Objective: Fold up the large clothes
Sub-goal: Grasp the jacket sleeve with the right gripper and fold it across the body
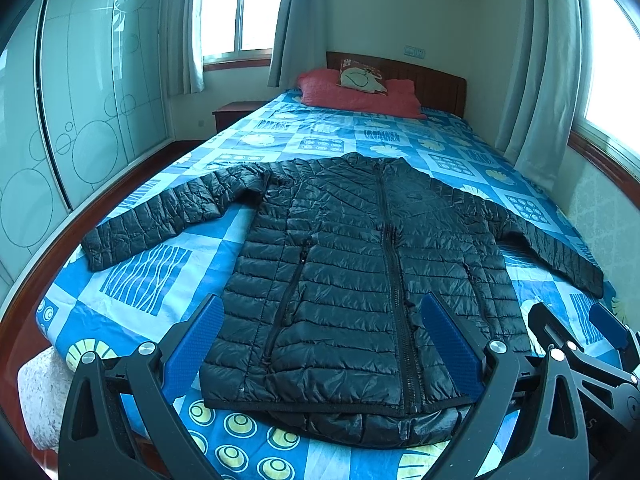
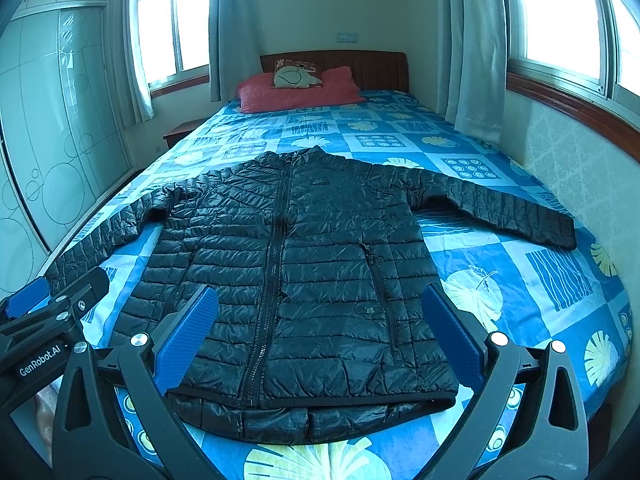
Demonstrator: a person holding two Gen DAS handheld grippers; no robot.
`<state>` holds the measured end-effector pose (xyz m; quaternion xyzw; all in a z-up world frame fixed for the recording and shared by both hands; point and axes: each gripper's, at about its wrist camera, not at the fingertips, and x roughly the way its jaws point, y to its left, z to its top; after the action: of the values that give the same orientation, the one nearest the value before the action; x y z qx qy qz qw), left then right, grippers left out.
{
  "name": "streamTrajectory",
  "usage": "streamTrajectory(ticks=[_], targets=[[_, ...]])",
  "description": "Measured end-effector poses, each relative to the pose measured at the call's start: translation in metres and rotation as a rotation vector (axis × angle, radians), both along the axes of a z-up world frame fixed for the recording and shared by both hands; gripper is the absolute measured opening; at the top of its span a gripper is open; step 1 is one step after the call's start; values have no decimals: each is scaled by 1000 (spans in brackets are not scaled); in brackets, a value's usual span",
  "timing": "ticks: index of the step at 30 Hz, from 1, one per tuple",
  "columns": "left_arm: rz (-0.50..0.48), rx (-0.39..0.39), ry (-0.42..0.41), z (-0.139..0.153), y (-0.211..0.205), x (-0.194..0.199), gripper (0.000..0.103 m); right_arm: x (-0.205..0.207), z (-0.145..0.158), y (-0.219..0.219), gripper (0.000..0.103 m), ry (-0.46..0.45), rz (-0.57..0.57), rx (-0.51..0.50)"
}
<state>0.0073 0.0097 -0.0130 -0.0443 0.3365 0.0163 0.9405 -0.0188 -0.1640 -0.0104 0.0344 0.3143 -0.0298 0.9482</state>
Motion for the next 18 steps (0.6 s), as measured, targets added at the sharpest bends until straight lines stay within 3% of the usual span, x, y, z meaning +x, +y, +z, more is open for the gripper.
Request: streamTrajectory(ticks=[6,10,11,12,14,18], targets=[[61,-21,31,-18,22,28,98,21,-16,-21,101,6,-20,91],[150,-40,110,-50,61,63,98,44,-35,-62,101,-5,-98,165],[189,-39,130,-61,75,73,98,49,-40,-71,96,-2,-119,173],[230,-32,141,-70,89,79,98,54,-46,-83,81,6,-143,186],[310,-18,151,-86,116,92,98,68,-60,-117,67,22,-208,242],[445,-57,192,-119,178,114,98,83,-81,-179,67,1,-319,364]])
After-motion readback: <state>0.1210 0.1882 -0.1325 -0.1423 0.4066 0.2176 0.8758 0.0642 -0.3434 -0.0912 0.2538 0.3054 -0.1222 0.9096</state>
